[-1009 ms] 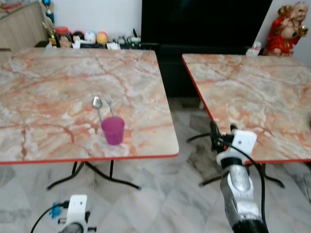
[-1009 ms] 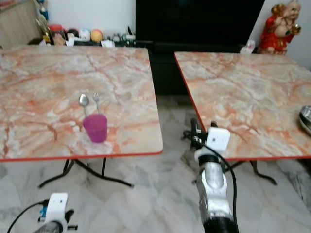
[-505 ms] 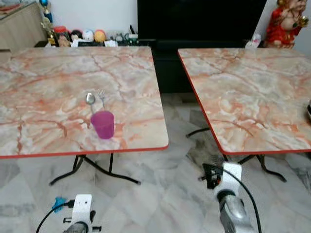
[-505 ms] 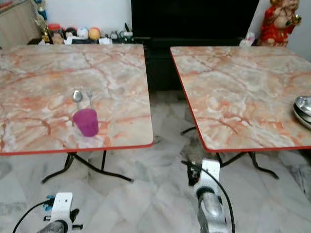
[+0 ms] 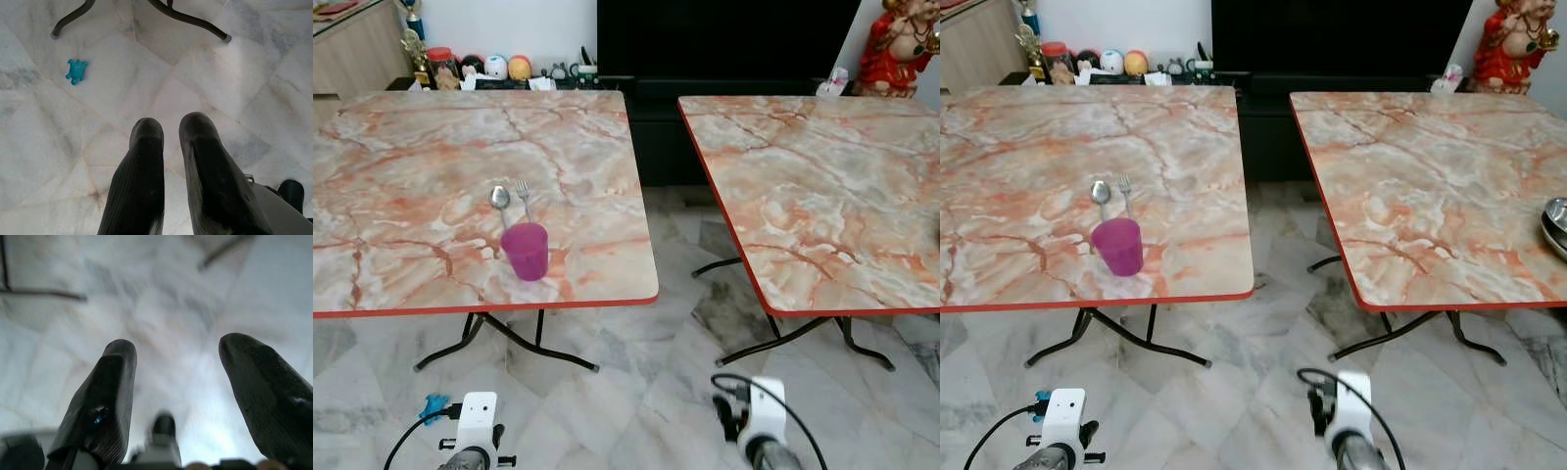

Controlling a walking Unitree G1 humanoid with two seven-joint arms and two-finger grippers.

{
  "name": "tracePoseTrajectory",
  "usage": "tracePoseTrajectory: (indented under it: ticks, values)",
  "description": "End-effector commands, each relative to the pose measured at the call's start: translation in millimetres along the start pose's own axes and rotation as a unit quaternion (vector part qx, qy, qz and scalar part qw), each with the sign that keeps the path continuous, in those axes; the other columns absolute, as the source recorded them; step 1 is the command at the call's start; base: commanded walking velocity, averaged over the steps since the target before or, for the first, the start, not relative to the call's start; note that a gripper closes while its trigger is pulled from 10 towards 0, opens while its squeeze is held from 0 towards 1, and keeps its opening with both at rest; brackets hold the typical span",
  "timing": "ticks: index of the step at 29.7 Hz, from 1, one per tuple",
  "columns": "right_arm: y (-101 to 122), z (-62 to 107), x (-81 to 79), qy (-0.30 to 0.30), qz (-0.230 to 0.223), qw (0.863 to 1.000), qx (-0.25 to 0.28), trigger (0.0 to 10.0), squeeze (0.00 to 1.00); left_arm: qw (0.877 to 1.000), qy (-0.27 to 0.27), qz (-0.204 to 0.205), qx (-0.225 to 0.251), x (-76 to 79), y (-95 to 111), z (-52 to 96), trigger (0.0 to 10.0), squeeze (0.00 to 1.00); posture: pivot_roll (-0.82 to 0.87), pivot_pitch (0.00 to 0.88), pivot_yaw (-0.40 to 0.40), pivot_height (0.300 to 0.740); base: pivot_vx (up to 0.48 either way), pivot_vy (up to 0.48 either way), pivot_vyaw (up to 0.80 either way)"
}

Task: Setting the table

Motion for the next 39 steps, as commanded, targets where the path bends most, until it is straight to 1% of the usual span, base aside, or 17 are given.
tracePoseTrajectory:
  ticks: [1, 2, 4, 12, 18, 22, 23, 25, 28, 31, 33, 34, 35, 37, 38, 39]
  values:
    - [-11, 2.3, 3.4, -0.010, -0.006, 1.000, -0.024, 10.0, 0.00, 1.000, 0.003, 0.001, -0.009, -1.3, -3, 0.3, 10.0, 0.00, 0.08, 0.000, -0.033, 0.740, 0.000, 0.000, 0.00]
    - [-24, 5.7, 4.4, -0.021, -0.022, 0.999, -0.043, 10.0, 0.00, 1.000, 0.004, 0.002, -0.010, -1.8, -4, 0.5, 10.0, 0.00, 0.08, 0.000, -0.032, 0.740, 0.000, 0.000, 0.00]
    - [-27, 6.6, 4.0, -0.026, -0.034, 0.998, -0.046, 10.0, 0.00, 1.000, 0.005, 0.003, -0.011, -2.1, -4, 0.6, 10.0, 0.00, 0.08, 0.000, -0.031, 0.740, 0.000, 0.000, 0.00]
    - [-24, 5.0, -4.4, -0.015, -0.039, 0.998, -0.039, 10.0, 0.00, 1.000, 0.005, 0.003, -0.014, -3.1, -7, 1.2, 10.0, 0.00, 0.08, 0.000, -0.030, 0.740, 0.000, 0.000, 0.00]
    - [-17, 2.5, -5.8, -0.013, -0.042, 0.999, -0.031, 10.0, 0.00, 1.000, 0.006, 0.001, -0.016, -4.0, -7, 1.4, 10.0, 0.00, 0.08, 0.000, -0.027, 0.740, 0.000, 0.000, 0.00]
    - [-17, 2.6, -6.0, -0.014, -0.043, 0.998, -0.032, 10.0, 0.00, 1.000, 0.007, 0.001, -0.017, -5.1, -8, 1.6, 10.0, 0.00, 0.08, 0.000, -0.024, 0.740, 0.000, 0.000, 0.00]
    - [-18, 2.9, -6.4, -0.014, -0.042, 0.998, -0.033, 10.0, 0.00, 1.000, 0.011, 0.006, -0.015, -7.3, -8, 1.8, 10.0, 0.00, 0.09, 0.000, -0.018, 0.740, 0.000, 0.000, 0.00]
    - [-20, 3.5, -6.6, -0.014, -0.043, 0.998, -0.035, 10.0, 0.00, 1.000, 0.019, 0.001, -0.001, -13.1, -3, 2.0, 10.0, 0.00, 0.08, 0.000, -0.013, 0.740, 0.000, 0.000, 0.00]
    - [-23, 4.7, -6.3, -0.014, -0.045, 0.998, -0.036, 10.0, 0.00, 0.999, 0.015, -0.020, 0.032, -20.2, 5, 3.3, 10.0, 0.00, 0.09, 0.000, -0.007, 0.740, 0.000, 0.000, 0.00]
    - [-30, 7.3, -5.2, -0.014, -0.044, 0.998, -0.043, 10.0, 0.00, 0.995, 0.022, -0.005, 0.097, -39.9, 17, 10.4, 10.0, 0.00, 0.11, 0.000, -0.007, 0.740, 0.000, 0.000, 0.00]
    - [-31, 7.6, -5.1, -0.014, -0.044, 0.998, -0.044, 10.0, 0.00, 0.991, 0.031, -0.011, 0.127, -49.1, 23, 15.1, 10.0, 0.00, 0.12, 0.000, -0.010, 0.740, 0.000, 0.000, 0.00]
    - [-30, 7.7, -4.7, -0.016, -0.047, 0.998, -0.039, 10.0, 0.00, 0.985, 0.042, -0.030, 0.163, -57.7, 29, 21.8, 10.0, 0.00, 0.12, 0.000, -0.012, 0.740, 0.000, 0.000, 0.00]
    - [-30, 7.7, -4.6, -0.016, -0.049, 0.998, -0.037, 10.0, 0.00, 0.983, 0.045, -0.035, 0.172, -59.5, 31, 23.6, 10.0, 0.00, 0.12, 0.000, -0.013, 0.740, 0.000, 0.000, 0.00]
    - [-28, 7.2, -5.1, -0.015, -0.049, 0.998, -0.035, 10.0, 0.00, 0.973, 0.061, -0.042, 0.218, -66.1, 43, 32.8, 10.0, 0.00, 0.13, 0.000, -0.017, 0.740, 0.000, 0.000, 0.00]
    - [-28, 7.2, -5.1, -0.015, -0.049, 0.998, -0.035, 10.0, 0.00, 0.973, 0.061, -0.042, 0.218, -66.1, 43, 32.8, 10.0, 0.00, 0.13, 0.000, -0.017, 0.740, 0.000, 0.000, 0.00]
    - [-27, 6.6, -5.4, -0.013, -0.046, 0.998, -0.034, 10.0, 0.00, 0.962, 0.080, -0.039, 0.258, -70.4, 54, 42.6, 10.0, 0.00, 0.13, 0.000, -0.021, 0.740, 0.000, 0.000, 0.00]
Point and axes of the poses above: a point about 5 cm out from each wrist's last joint towards the gripper, its own z axis pointing back from the gripper into the wrist, its own y axis along the axis of the wrist's last joint, x = y × z, the point moved 3 cm from there along -z, pointing out of the wrist towards the gripper, and after that the axes turned 4 degrees about z, right-handed, at the moved point
